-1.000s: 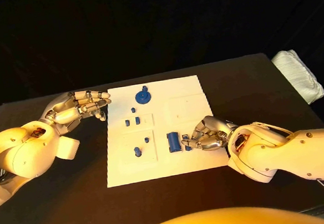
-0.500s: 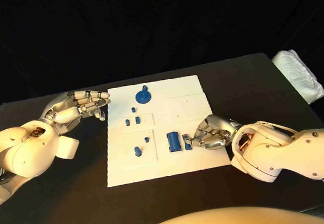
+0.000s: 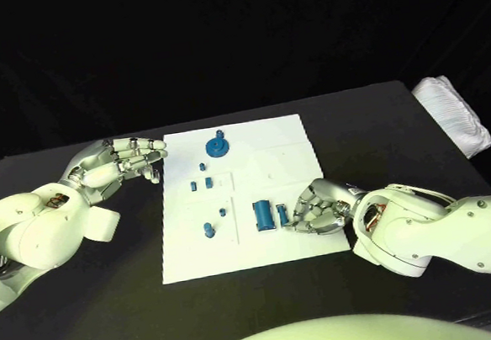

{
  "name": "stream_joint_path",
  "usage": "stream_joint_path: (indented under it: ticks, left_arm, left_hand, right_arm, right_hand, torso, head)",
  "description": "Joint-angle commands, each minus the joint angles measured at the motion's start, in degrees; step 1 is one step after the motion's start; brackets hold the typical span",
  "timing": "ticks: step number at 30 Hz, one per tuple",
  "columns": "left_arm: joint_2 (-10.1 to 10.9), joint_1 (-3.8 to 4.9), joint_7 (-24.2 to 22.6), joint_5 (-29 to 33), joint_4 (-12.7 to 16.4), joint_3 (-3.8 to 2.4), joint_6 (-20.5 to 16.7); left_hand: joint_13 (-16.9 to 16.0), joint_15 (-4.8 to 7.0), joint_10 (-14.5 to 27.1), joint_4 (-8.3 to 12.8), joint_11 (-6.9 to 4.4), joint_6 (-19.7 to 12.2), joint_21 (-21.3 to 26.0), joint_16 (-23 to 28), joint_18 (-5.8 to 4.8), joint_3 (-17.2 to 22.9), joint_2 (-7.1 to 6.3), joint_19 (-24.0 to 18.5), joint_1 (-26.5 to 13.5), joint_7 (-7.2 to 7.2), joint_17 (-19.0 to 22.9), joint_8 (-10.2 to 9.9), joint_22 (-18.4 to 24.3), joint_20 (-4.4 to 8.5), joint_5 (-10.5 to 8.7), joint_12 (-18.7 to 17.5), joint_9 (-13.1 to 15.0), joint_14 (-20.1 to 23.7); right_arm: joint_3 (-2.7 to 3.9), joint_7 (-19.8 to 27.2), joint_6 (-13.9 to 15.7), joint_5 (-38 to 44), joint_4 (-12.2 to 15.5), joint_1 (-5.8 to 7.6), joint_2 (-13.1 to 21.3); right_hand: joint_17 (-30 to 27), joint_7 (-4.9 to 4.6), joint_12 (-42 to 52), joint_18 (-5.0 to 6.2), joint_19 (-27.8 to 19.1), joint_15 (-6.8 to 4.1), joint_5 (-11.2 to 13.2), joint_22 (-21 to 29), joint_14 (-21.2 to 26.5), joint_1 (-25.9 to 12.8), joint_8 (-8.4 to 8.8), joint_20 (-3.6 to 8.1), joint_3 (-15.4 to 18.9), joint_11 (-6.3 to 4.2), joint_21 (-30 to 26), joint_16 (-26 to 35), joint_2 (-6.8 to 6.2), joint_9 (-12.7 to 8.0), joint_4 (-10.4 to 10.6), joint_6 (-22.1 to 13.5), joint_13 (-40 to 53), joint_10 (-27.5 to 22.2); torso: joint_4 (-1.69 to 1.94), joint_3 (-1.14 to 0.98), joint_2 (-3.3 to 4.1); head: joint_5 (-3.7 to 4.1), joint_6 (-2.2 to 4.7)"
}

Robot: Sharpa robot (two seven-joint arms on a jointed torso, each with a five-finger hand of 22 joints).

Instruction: Assemble the parts on the task board

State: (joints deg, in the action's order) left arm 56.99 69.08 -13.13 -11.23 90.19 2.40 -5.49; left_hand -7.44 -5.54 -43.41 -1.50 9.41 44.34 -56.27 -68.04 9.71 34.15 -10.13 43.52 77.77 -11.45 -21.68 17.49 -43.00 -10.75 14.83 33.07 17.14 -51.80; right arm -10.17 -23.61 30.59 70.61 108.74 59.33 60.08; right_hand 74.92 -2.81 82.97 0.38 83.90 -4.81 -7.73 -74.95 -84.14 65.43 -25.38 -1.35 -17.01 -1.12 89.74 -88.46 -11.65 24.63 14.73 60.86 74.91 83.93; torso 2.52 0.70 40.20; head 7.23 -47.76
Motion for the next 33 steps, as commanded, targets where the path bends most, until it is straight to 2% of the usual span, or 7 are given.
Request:
stream_joint_path:
  ticks: [1, 8, 12, 17, 18, 28, 33]
  left_arm:
    - [0.0, -0.01, -0.3, -0.1, 0.1, -0.03, 1.0]
    - [0.0, -0.01, -0.3, -0.1, 0.1, -0.03, 1.0]
    - [0.0, -0.01, -0.2, -0.1, 0.1, -0.03, 1.0]
    - [0.0, -0.01, -0.2, -0.1, 0.0, -0.03, 1.0]
    - [-0.1, -0.01, -0.2, -0.1, 0.1, -0.03, 1.0]
    - [-0.1, -0.01, -0.1, -0.2, 0.1, -0.03, 1.0]
    - [-0.1, -0.01, 0.0, -0.2, 0.0, -0.02, 0.9]
  left_hand:
    - [0.1, 0.09, 0.4, -0.2, 0.18, -0.5, 0.2, -0.3, 0.76, 0.1, 0.26, -0.2, -0.4, -1.38, 0.1, 0.2, 0.1, -0.18, 0.28, 0.2, -0.1, 0.4]
    - [0.1, 0.09, 0.4, -0.2, 0.18, -0.5, 0.2, -0.3, 0.76, 0.1, 0.26, -0.2, -0.4, -1.38, 0.1, 0.2, 0.1, -0.18, 0.28, 0.2, -0.1, 0.4]
    - [0.1, 0.09, 0.4, -0.2, 0.18, -0.5, 0.2, -0.3, 0.76, 0.1, 0.26, -0.2, -0.4, -1.38, 0.1, 0.2, 0.1, -0.18, 0.28, 0.2, -0.1, 0.4]
    - [0.1, 0.09, 0.4, -0.2, 0.18, -0.5, 0.2, -0.3, 0.76, 0.1, 0.26, -0.2, -0.4, -1.38, 0.1, 0.2, 0.1, -0.18, 0.28, 0.2, -0.1, 0.4]
    - [0.1, 0.09, 0.4, -0.2, 0.18, -0.5, 0.2, -0.3, 0.76, 0.1, 0.26, -0.2, -0.4, -1.38, 0.1, 0.2, 0.1, -0.18, 0.28, 0.2, -0.1, 0.4]
    - [0.1, 0.07, 0.5, -0.2, 0.2, -0.6, 0.2, -0.4, 0.78, 0.2, 0.31, -0.2, -0.4, -1.41, 0.0, 0.3, 0.1, -0.22, 0.3, 0.3, -0.1, 0.5]
    - [0.1, 0.11, 0.6, 0.1, 0.21, -0.8, 0.2, -0.4, 0.83, 0.5, 0.51, -0.1, 0.2, -1.46, 0.1, 0.3, 0.0, -0.2, 0.35, 0.5, -0.2, 0.6]
  right_arm:
    - [-0.01, 2.0, -2.5, 0.9, 0.0, -0.06, -0.1]
    - [-0.01, 1.5, -1.7, 1.3, -0.4, -0.06, -0.3]
    - [-0.01, 0.9, -1.1, 1.5, -0.7, -0.06, -0.5]
    - [0.0, 0.3, -0.7, 1.6, -1.0, -0.06, -0.7]
    - [0.0, 0.2, -0.7, 1.7, -1.1, -0.06, -0.8]
    - [0.01, -1.0, -1.1, 2.2, -2.0, -0.05, -1.4]
    - [0.02, -1.3, -2.2, 2.0, -2.4, -0.03, -1.5]
  right_hand:
    - [12.1, 0.01, -0.2, -0.38, 6.1, -0.17, 0.9, -15.1, -5.2, 1.0, -0.01, 0.2, 0.0, -0.29, 0.3, -0.2, -0.19, -0.1, -0.5, 0.1, 11.9, 3.7]
    - [12.1, 0.0, -0.2, -0.38, 6.1, -0.16, 1.1, -15.1, -5.3, 1.2, 0.01, 0.2, 0.0, -0.29, 0.3, -0.2, 0.14, -0.2, -0.4, 0.2, 11.9, 3.7]
    - [12.1, -0.03, -0.2, -0.38, 6.1, -0.15, 0.9, -15.1, -5.3, 0.9, 0.09, 0.19, -0.1, -0.26, 0.3, -0.2, 0.98, -0.3, 0.4, 0.3, 11.9, 3.8]
    - [12.2, -0.06, -0.2, -0.38, 6.1, -0.12, -0.9, -15.1, -5.3, -0.8, 0.23, 0.16, -0.4, -0.19, 0.3, -0.3, 3.18, -0.5, 1.9, 0.4, 11.9, 3.8]
    - [12.2, -0.07, -0.1, -0.38, 6.1, -0.11, -1.1, -15.1, -5.3, -0.9, 0.23, 0.16, -0.4, -0.21, 0.3, -0.3, 3.3, -0.5, 1.9, 0.5, 12.0, 3.8]
    - [12.2, 0.08, -0.2, -0.38, 6.1, -0.19, -1.9, -15.1, -5.3, 0.1, 0.27, 0.19, -1.0, -0.34, 0.3, -0.3, 3.53, -0.6, 1.2, 0.4, 12.0, 3.8]
    - [12.1, 0.18, -0.1, -0.38, 6.1, -0.28, -2.0, -15.1, -5.3, 2.2, 0.28, 0.25, -1.7, -0.44, 0.3, -0.2, 2.57, -0.7, -0.1, 0.3, 12.0, 3.8]
  torso:
    - [0.02, 0.02, 0.01]
    - [0.04, 0.03, 0.07]
    - [0.07, 0.0, 0.11]
    - [0.08, 0.02, 0.1]
    - [0.07, 0.01, 0.1]
    - [0.02, 0.0, 0.09]
    - [0.07, 0.04, 0.0]
  head:
    - [-0.06, -0.04]
    - [-0.05, -0.04]
    - [-0.08, -0.03]
    - [-0.12, -0.16]
    - [-0.13, -0.17]
    - [-0.08, -0.29]
    - [-0.07, -0.39]
